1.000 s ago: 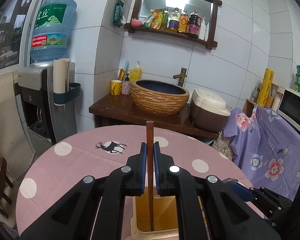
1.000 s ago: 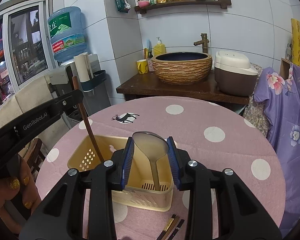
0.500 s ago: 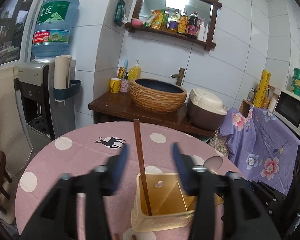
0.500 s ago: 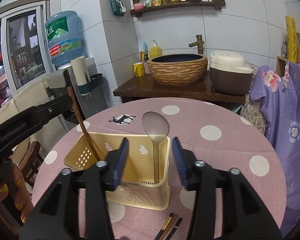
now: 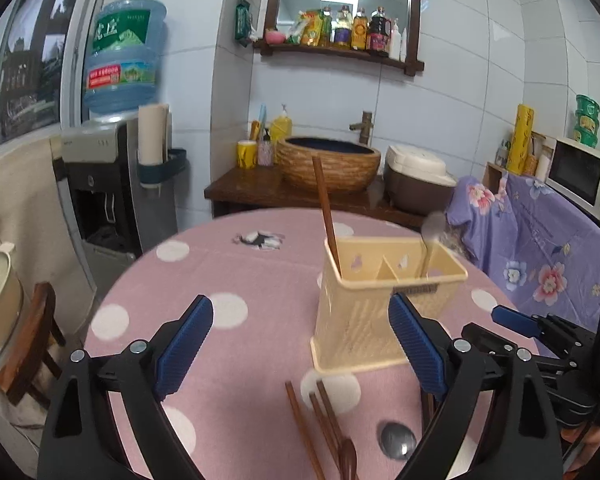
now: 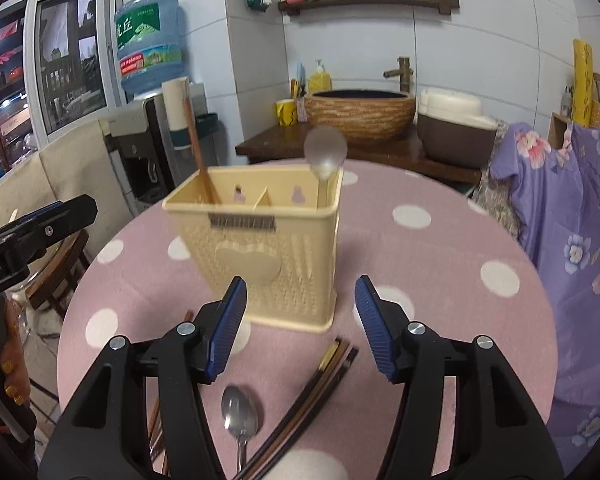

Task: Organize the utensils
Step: 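Grasp a smaller metal spoon with the right tool while the left tool returns to the chopsticks, then close the left tool on another wooden chopstick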

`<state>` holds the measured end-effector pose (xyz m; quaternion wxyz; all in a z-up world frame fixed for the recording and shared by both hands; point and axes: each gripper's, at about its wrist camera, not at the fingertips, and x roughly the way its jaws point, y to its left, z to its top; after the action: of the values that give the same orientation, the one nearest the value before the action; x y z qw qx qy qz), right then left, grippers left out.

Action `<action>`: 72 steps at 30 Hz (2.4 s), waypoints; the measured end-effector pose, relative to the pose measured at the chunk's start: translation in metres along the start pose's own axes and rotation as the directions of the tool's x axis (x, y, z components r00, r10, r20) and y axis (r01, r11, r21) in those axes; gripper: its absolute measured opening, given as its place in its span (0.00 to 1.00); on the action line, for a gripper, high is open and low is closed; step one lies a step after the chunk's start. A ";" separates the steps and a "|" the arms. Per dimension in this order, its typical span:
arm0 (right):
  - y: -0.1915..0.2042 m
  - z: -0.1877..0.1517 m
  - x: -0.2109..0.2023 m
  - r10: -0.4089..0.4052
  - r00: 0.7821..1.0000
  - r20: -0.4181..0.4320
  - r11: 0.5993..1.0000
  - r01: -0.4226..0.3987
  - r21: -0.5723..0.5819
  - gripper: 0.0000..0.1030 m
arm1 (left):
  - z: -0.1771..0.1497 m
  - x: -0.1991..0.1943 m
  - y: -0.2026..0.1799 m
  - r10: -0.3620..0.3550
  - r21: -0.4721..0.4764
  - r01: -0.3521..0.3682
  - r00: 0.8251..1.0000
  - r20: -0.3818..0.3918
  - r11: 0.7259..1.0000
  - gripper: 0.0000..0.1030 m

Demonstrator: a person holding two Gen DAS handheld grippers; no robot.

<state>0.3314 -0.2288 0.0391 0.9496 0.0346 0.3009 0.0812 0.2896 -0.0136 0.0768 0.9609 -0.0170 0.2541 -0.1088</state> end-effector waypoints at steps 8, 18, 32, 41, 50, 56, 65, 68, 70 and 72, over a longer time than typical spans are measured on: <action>0.009 -0.046 0.005 0.004 0.997 -0.078 1.000 -0.006 -0.027 0.55 | -0.032 0.001 0.002 -0.002 -0.011 0.002 0.999 -0.050 1.000 0.86; 0.022 -0.093 0.026 0.031 0.978 -0.207 0.999 -0.039 -0.035 0.55 | -0.102 0.033 0.009 -0.005 -0.035 -0.005 0.959 -0.282 0.999 0.53; 0.061 -0.099 0.051 -0.049 0.962 -0.269 0.977 -0.010 -0.213 0.54 | -0.113 0.036 0.012 0.022 -0.033 -0.034 0.952 -0.305 0.999 0.47; 0.069 -0.096 0.066 -0.066 0.951 -0.303 0.975 -0.003 -0.222 0.45 | -0.111 0.038 0.021 0.044 -0.036 -0.058 0.949 -0.312 0.998 0.47; 0.068 -0.094 0.069 -0.038 0.945 -0.324 0.983 -0.024 -0.185 0.36 | -0.107 0.057 0.012 0.022 -0.011 -0.027 0.937 -0.348 1.000 0.46; 0.064 -0.093 0.063 -0.027 0.949 -0.315 0.987 -0.025 -0.161 0.36 | -0.106 0.077 0.006 0.025 0.004 -0.025 0.921 -0.388 1.000 0.32; 0.058 -0.087 0.050 -0.016 0.959 -0.281 0.991 -0.022 -0.132 0.36 | -0.102 0.095 -0.003 0.040 0.019 -0.035 0.909 -0.414 0.999 0.24; 0.056 -0.085 0.044 -0.013 0.963 -0.270 0.992 -0.021 -0.124 0.36 | -0.097 0.103 -0.007 0.049 0.027 -0.041 0.907 -0.418 0.999 0.21; 0.054 -0.084 0.041 -0.012 0.965 -0.262 0.993 -0.019 -0.117 0.36 | -0.095 0.108 -0.009 0.054 0.029 -0.046 0.907 -0.417 0.998 0.19; 0.052 -0.083 0.038 -0.012 0.967 -0.255 0.994 -0.018 -0.112 0.36 | -0.092 0.113 -0.010 0.063 0.033 -0.054 0.906 -0.418 0.998 0.16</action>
<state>0.3070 -0.1691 -0.0440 0.9032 -0.0296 0.4156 0.1034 0.3381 -0.0463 -0.0575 0.8870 0.0241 0.4535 -0.0838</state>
